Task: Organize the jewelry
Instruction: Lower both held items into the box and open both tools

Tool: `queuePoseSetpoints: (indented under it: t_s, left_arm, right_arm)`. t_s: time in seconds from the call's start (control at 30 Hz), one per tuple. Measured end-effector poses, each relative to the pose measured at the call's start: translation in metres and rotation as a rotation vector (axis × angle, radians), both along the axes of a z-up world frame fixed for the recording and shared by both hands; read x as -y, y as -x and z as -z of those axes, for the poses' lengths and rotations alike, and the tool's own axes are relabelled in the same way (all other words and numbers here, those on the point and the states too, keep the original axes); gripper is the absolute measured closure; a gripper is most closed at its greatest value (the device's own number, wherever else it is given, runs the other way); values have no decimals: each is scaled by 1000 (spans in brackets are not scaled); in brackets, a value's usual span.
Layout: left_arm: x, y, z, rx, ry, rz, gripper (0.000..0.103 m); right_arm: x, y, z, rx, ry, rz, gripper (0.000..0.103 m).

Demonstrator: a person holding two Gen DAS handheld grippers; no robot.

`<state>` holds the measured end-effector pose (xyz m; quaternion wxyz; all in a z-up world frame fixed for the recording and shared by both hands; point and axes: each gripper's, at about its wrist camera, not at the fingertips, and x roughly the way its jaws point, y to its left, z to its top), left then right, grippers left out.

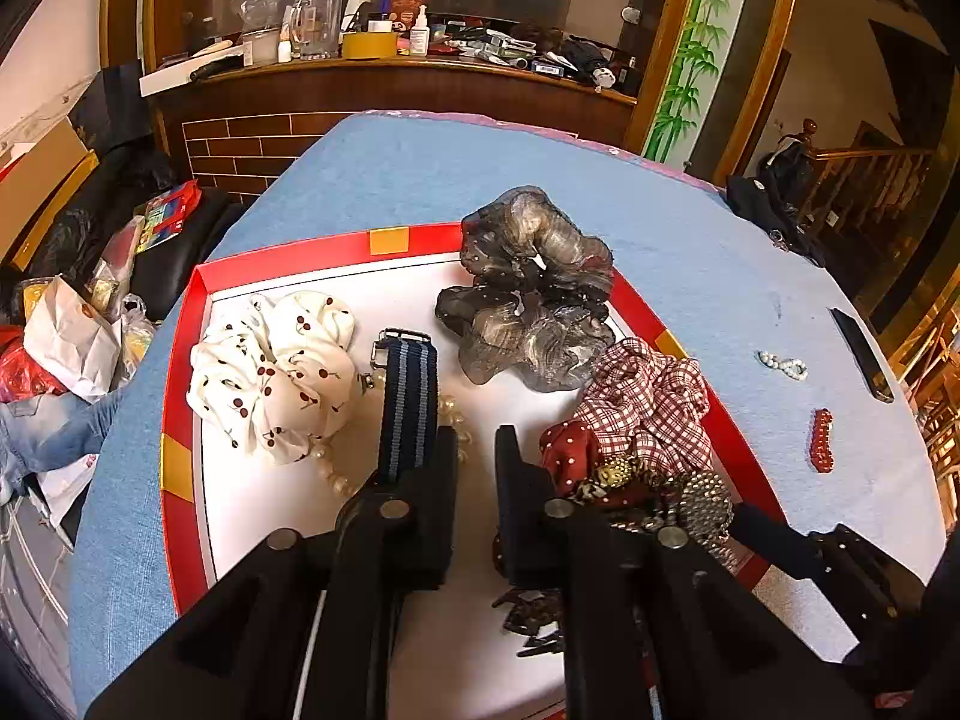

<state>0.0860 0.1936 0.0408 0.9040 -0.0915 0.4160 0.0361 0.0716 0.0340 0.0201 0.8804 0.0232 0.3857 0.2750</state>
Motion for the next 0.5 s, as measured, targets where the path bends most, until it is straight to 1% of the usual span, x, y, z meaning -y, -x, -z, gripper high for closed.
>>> queuePoseSetpoints:
  t_s: [0.1, 0.2, 0.27, 0.43, 0.5]
  left_arm:
    - [0, 0, 0, 3, -4, -4, 80]
    - [0, 0, 0, 3, -10, -6, 76]
    - [0, 0, 0, 4, -9, -8, 75]
    - [0, 1, -1, 8, -12, -12, 67]
    - [1, 1, -1, 9, -16, -12, 61]
  right_arm:
    - [2, 4, -4, 18, 9, -3, 41]
    - [3, 9, -8, 38, 10, -10, 38]
    - [5, 13, -10, 52, 10, -15, 35]
    - [16, 20, -18, 88, -8, -3, 30]
    - [21, 20, -19, 89, -21, 8, 29]
